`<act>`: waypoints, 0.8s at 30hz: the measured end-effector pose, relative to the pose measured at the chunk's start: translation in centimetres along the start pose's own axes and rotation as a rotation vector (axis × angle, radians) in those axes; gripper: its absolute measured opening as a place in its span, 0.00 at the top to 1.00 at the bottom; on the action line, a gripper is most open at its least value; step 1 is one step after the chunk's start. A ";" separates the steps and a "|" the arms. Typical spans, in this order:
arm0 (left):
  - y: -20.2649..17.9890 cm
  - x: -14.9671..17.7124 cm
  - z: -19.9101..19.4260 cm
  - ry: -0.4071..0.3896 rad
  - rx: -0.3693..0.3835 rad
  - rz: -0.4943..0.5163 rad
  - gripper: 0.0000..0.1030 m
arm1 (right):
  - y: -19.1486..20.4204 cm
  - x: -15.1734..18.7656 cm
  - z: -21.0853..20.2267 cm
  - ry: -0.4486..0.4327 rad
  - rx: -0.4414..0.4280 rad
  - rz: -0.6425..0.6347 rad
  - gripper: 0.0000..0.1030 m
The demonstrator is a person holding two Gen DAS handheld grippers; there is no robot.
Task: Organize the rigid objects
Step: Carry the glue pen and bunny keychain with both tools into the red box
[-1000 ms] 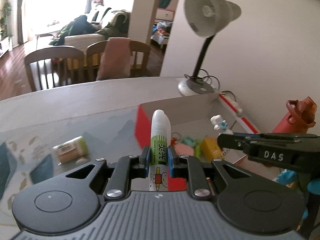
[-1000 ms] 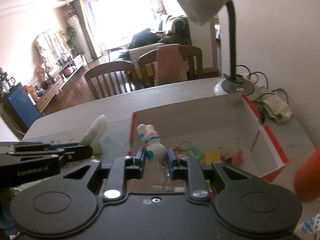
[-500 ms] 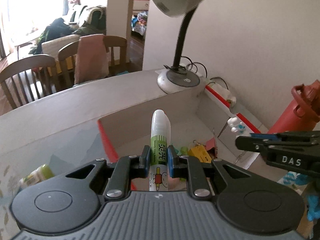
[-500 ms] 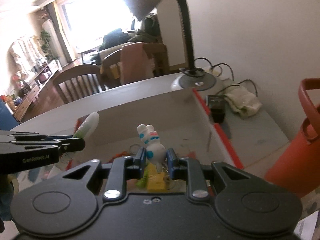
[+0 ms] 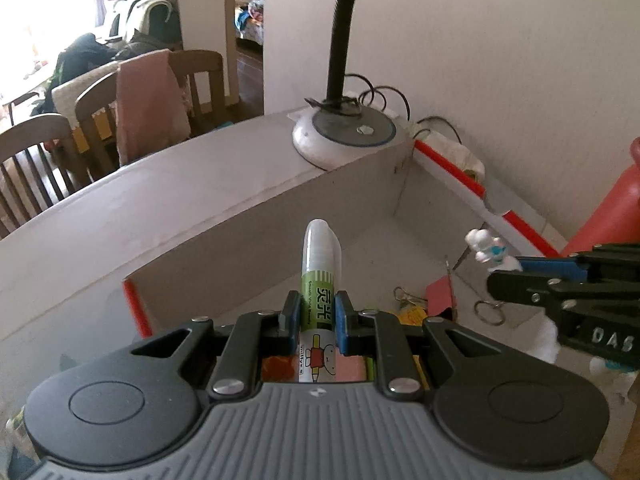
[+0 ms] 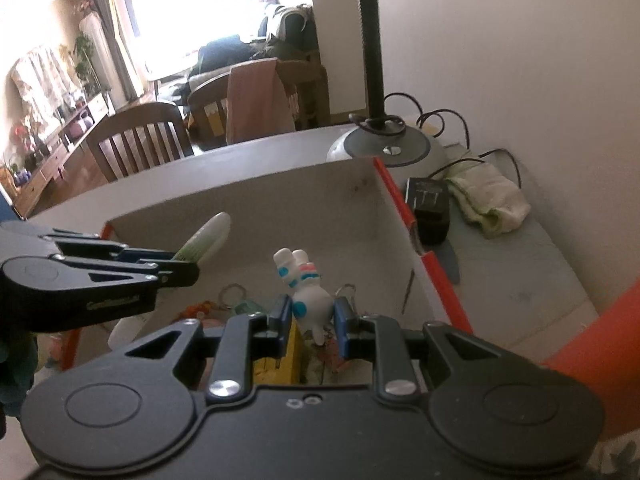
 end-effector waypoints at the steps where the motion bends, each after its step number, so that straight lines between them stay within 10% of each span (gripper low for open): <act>1: 0.0 -0.1 0.5 0.003 -0.001 0.008 0.83 | 0.1 0.0 0.6 0.008 0.005 -0.006 0.79; 24: -0.4 -0.3 8.0 0.259 -0.029 0.011 0.83 | 1.3 1.2 4.0 0.103 0.062 -0.065 0.77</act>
Point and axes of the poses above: each gripper's, at about its wrist camera, not at the fingertips, and z roughly the way its jaws point, y to its left, x to its underside, the point moved 5 cm from there along z, roughly the way its jaws point, and after that the axes turned 4 degrees about y, right-handed, at the moved point
